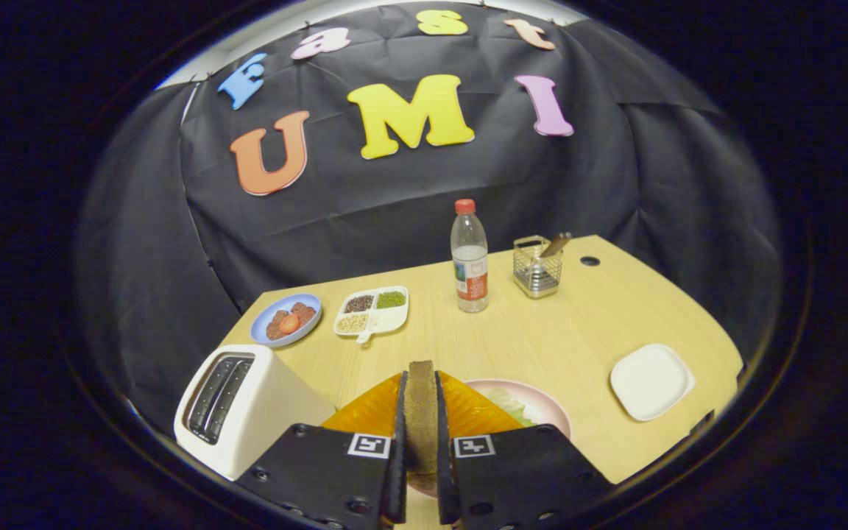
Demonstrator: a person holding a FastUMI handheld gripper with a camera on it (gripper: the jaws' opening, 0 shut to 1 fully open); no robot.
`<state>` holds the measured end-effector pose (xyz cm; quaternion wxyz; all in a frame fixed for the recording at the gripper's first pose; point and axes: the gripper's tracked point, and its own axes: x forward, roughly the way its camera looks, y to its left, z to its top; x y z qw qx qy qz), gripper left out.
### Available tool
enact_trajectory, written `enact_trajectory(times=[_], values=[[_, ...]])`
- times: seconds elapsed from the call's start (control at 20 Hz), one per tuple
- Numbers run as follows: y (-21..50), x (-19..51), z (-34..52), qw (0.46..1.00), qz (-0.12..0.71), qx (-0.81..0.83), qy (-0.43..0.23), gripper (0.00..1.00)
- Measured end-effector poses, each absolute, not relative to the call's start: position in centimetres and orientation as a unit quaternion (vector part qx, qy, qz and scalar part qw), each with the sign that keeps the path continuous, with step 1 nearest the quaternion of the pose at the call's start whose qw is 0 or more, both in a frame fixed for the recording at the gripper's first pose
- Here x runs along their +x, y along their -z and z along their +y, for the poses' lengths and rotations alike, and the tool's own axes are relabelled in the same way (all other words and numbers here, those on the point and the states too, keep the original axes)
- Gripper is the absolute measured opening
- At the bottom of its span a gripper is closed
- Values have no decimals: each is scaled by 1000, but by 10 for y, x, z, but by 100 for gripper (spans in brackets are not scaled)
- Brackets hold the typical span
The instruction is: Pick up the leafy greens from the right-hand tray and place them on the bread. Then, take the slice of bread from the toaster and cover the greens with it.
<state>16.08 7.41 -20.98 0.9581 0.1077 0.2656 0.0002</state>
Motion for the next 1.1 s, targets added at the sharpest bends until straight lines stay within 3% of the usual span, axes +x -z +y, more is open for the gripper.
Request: enact_trajectory(times=[0.9,1.1], values=[[264,161,19,966,243,83,-4,19],[277,161,4,966,247,73,-4,31]])
